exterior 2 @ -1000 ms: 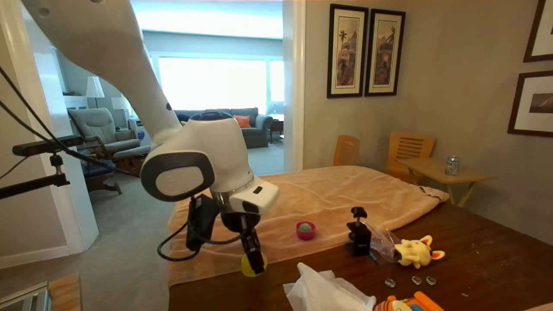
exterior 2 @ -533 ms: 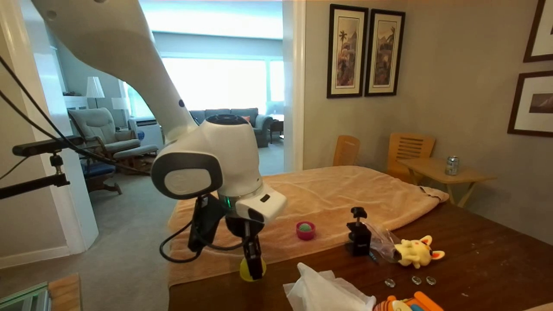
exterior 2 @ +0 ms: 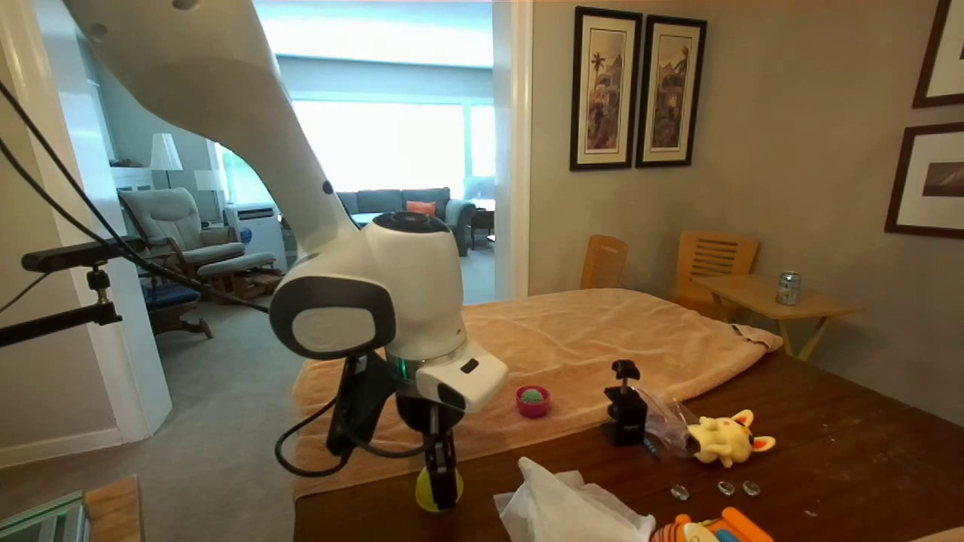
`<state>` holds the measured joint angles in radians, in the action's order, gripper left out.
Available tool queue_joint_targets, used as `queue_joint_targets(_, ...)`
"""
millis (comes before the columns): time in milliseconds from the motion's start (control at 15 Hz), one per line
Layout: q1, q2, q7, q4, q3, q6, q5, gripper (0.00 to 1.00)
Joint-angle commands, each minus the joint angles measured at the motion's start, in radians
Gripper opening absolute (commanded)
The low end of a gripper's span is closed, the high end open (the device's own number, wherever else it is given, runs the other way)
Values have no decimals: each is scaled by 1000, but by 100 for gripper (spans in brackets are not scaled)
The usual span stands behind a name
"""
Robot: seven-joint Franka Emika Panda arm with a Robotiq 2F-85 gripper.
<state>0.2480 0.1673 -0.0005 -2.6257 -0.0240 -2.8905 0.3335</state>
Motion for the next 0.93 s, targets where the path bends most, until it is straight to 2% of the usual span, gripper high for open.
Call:
queue_joint_targets(0, -49, 5, 29, 16, 55, 20, -55, 35)
queue_joint_targets(267, -85, 8, 54, 19, 97, 21, -111, 35)
queue_joint_targets(733, -111, 11, 66, 25, 126, 34, -158, 35)
queue_joint_targets(800, -114, 10, 72, 27, 130, 43, -165, 46)
queue_joint_targets(867, -111, 6, 59, 26, 125, 42, -158, 85)
